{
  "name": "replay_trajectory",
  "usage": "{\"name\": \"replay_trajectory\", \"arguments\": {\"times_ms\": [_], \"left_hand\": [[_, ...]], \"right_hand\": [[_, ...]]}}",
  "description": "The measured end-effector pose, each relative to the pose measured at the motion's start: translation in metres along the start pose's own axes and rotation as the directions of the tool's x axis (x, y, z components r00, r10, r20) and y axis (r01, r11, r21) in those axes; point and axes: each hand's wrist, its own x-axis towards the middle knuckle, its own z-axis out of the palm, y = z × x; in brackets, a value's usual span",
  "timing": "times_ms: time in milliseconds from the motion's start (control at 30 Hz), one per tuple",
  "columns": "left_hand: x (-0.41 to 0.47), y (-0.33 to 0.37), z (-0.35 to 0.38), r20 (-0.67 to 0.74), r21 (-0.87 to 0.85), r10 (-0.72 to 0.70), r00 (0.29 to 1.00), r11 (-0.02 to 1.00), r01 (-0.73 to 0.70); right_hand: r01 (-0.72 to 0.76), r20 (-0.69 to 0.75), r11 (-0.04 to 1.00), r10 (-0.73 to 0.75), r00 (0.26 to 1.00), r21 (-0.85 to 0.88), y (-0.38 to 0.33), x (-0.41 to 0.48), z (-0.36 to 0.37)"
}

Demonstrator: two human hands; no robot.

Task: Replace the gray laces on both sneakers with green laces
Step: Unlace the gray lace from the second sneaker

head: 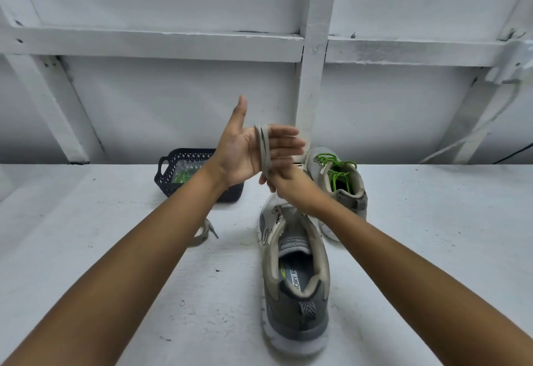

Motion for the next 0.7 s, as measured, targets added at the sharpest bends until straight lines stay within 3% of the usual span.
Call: {"name": "replay_trajectory", "arguments": {"times_ms": [100, 200, 367, 533, 600, 700], "left_hand": [[0.000, 0.006, -0.009, -0.080, 0.041, 0.026, 0.996, 0.999, -0.023], [0.000, 0.007, -0.016, -0.137, 0.090, 0.009, 0.991, 0.996, 0.003], [-0.004, -0.004, -0.013, -0.075, 0.128, -0.076, 0.994, 0.988, 0.085], [-0.006, -0.012, -0.008, 0.010, 0.135, -0.136, 0.991, 0.982, 0.134], [-0.008, -0.012, -0.003, 0.039, 0.119, -0.154, 0.987, 0.982, 0.149], [-0.010, -0.012, 0.002, 0.088, 0.088, -0.161, 0.983, 0.984, 0.154]], "right_hand": [[0.070, 0.110, 0.990, -0.056, 0.992, -0.127, -0.010, -0.016, 0.004], [0.114, 0.108, 0.992, -0.108, 0.988, -0.053, -0.030, -0.032, -0.009], [0.236, 0.016, 0.957, -0.236, 0.972, -0.167, -0.061, -0.026, -0.038], [0.251, -0.070, 0.929, -0.279, 0.958, -0.273, -0.072, 0.000, -0.064], [0.247, -0.078, 0.953, -0.264, 0.961, -0.178, -0.068, 0.009, -0.069], [0.180, -0.078, 0.972, -0.170, 0.982, 0.149, -0.054, 0.017, -0.065]]}}
